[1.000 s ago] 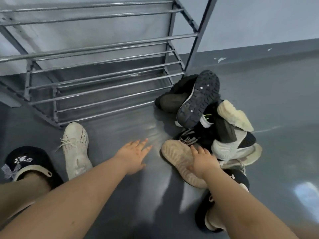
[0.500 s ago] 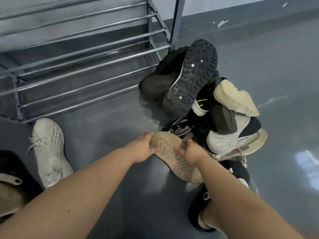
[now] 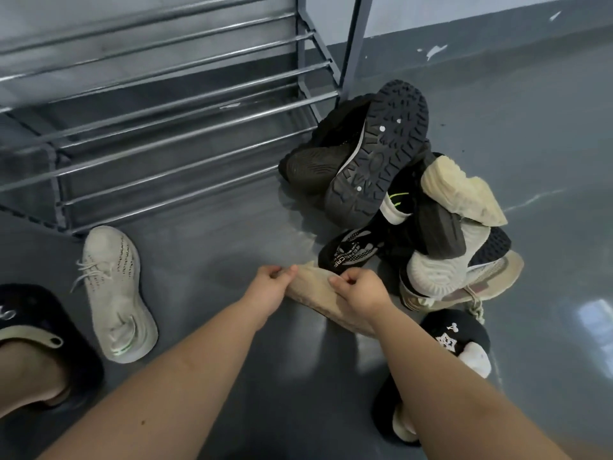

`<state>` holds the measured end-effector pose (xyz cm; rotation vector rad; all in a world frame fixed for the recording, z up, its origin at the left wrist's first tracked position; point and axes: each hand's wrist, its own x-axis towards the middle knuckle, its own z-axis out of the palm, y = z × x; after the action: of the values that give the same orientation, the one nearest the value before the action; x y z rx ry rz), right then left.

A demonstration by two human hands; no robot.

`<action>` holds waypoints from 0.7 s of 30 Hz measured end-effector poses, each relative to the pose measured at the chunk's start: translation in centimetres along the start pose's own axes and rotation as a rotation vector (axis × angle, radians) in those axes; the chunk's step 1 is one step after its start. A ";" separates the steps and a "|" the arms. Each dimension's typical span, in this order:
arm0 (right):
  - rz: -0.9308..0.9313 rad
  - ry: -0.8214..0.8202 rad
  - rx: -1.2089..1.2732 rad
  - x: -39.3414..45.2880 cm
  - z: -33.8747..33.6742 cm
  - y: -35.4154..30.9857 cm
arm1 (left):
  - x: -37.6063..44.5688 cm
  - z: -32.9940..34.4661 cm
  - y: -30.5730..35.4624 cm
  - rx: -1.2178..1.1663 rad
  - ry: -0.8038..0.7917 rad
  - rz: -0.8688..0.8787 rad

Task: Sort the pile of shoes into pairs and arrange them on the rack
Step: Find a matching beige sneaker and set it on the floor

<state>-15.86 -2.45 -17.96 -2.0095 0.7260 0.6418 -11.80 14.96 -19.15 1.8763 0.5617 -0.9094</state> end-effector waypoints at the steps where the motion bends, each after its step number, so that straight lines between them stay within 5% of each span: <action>1: -0.013 0.008 0.013 -0.5 0.4 -0.7 | 0.5 -0.8 -1.0 -0.039 0.022 0.006; 7: -0.230 -0.011 -0.021 -4.0 3.8 -6.2 | -4.0 -7.7 -1.2 -0.209 0.155 0.045; 14: -0.512 -0.036 -0.208 -9.1 5.3 -14.3 | -8.7 -14.9 -0.7 -0.694 -0.048 -0.018; 21: -0.546 0.170 -0.410 -12.3 6.5 -13.5 | -10.2 -16.9 -0.8 -1.022 -0.127 0.111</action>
<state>-15.98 12.13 -5.17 -2.5208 0.1132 0.3095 -12.69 30.44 -6.85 0.9056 0.6639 -0.4945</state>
